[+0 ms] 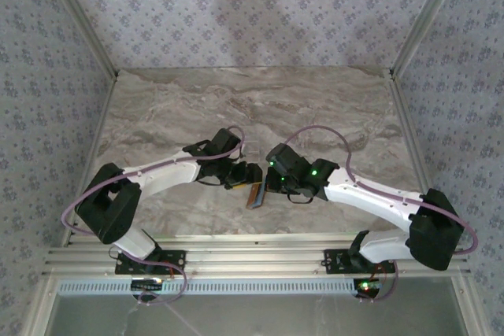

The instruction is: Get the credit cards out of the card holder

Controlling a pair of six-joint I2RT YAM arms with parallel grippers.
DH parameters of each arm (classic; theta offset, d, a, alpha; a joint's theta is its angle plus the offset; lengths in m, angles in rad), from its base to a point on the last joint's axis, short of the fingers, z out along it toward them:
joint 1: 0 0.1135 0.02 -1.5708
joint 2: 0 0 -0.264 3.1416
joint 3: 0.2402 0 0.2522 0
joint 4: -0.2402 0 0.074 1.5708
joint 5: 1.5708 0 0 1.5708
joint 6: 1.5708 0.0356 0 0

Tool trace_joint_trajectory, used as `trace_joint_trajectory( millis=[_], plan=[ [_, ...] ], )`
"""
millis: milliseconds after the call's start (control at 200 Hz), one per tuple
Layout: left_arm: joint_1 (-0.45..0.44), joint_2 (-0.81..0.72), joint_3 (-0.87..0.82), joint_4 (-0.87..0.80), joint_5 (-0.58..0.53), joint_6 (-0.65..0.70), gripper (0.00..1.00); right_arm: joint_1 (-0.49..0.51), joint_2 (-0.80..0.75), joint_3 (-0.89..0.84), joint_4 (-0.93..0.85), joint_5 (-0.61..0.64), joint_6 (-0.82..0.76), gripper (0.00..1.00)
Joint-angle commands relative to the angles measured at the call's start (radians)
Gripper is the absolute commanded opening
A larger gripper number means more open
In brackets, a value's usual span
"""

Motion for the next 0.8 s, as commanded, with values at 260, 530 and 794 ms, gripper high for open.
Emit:
trace_joint_trajectory(
  millis=[260, 530, 794],
  plan=[
    [0.003, 0.009, -0.010, -0.023, -0.027, 0.031, 0.51, 0.004, -0.028, 0.026, -0.026, 0.026, -0.013, 0.00],
    [0.007, 0.001, -0.011, -0.087, -0.095, 0.065, 0.33, -0.003, -0.048, -0.012, -0.087, 0.029, -0.018, 0.00],
    [0.026, -0.026, -0.044, -0.112, -0.119, 0.082, 0.25, -0.040, -0.058, -0.038, -0.100, 0.029, -0.051, 0.00]
  ],
)
